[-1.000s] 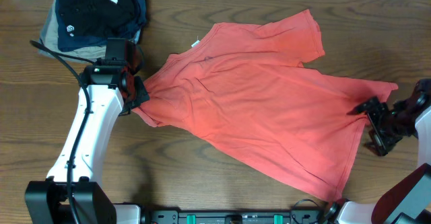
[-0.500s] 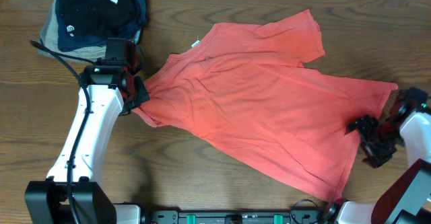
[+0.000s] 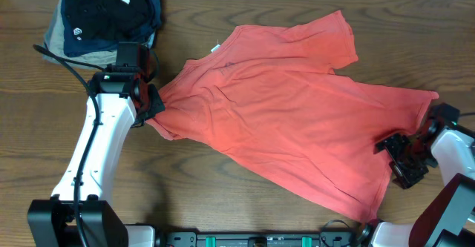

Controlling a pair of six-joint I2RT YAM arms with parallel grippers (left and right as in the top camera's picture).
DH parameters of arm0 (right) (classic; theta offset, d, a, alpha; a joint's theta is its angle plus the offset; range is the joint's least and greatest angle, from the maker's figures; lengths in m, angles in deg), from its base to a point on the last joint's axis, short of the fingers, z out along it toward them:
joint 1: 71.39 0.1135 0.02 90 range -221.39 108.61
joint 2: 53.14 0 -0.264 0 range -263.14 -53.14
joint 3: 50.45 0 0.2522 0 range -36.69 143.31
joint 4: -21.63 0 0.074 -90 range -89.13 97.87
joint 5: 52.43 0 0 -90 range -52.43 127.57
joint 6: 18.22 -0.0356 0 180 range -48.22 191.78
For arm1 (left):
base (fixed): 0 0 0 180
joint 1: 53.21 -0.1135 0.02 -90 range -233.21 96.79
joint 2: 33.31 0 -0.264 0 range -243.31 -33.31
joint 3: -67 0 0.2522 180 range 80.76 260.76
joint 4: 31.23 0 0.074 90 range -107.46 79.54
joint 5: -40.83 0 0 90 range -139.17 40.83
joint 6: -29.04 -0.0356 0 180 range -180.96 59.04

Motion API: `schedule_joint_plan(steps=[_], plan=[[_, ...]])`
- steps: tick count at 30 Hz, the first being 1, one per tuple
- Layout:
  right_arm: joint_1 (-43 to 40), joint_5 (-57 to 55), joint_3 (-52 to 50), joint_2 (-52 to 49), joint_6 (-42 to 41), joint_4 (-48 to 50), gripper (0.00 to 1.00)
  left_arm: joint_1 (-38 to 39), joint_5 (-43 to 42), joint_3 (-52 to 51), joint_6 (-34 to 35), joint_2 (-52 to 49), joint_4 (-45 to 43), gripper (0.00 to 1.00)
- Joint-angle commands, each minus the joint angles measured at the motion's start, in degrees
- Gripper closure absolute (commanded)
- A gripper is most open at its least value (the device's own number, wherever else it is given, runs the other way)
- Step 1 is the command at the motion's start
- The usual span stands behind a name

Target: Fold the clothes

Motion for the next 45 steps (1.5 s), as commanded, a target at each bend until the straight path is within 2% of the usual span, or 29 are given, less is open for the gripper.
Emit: schedule_joint_plan(steps=[1, 7, 12, 22, 25, 26, 27, 28, 30, 31, 32, 38, 45], plan=[[3.1, -0.4, -0.4, 0.2, -1.3, 0.3, 0.18, -0.3, 0.3, -0.1, 0.3, -0.4, 0.0, 0.93], [7.2, -2.1, -0.4, -0.7, -4.4, 0.5, 0.14, -0.3, 0.3, -0.1, 0.3, -0.4, 0.2, 0.93], [7.5, -3.4, -0.4, -2.0, -4.4, 0.9, 0.14, -0.3, 0.3, -0.1, 0.3, -0.4, 0.2, 0.93], [7.5, -3.6, -0.4, -6.8, -4.4, 2.8, 0.20, -0.3, 0.3, -0.1, 0.3, -0.4, 0.1, 0.93], [7.5, -3.6, -0.4, -7.8, -4.4, 3.7, 0.30, -0.3, 0.3, -0.1, 0.3, -0.4, 0.2, 0.93], [7.5, -3.6, -0.4, -8.3, -4.4, 4.1, 0.37, -0.3, 0.3, -0.1, 0.3, -0.4, 0.1, 0.93], [7.5, -3.6, -0.4, -8.7, -4.4, 4.5, 0.45, -0.3, 0.3, -0.1, 0.3, -0.4, 0.1, 0.94], [7.5, -3.6, -0.4, -9.0, -4.4, 4.9, 0.58, -0.3, 0.3, -0.1, 0.3, -0.4, 0.2, 0.92], [7.5, -3.6, -0.4, -9.7, -4.4, 5.9, 0.78, -0.3, 0.3, -0.1, 0.3, -0.4, 0.1, 0.87], [7.5, -3.6, -0.4, -9.8, -4.4, 6.6, 0.92, -0.3, 0.3, -0.1, 0.3, -0.4, 0.1, 0.87], [7.5, -3.6, -0.4, -9.9, -4.4, 7.3, 0.99, -0.3, 0.3, -0.1, 0.4, -0.4, 0.0, 0.87], [7.5, -3.6, 2.7, -9.9, -4.4, 10.6, 0.99, -0.3, 0.3, -0.1, 5.3, -0.4, -0.2, 0.88], [7.5, -3.6, 14.5, -9.9, -2.6, 10.3, 0.99, -0.1, -3.1, -0.1, 5.5, -1.7, -2.1, 0.89]])
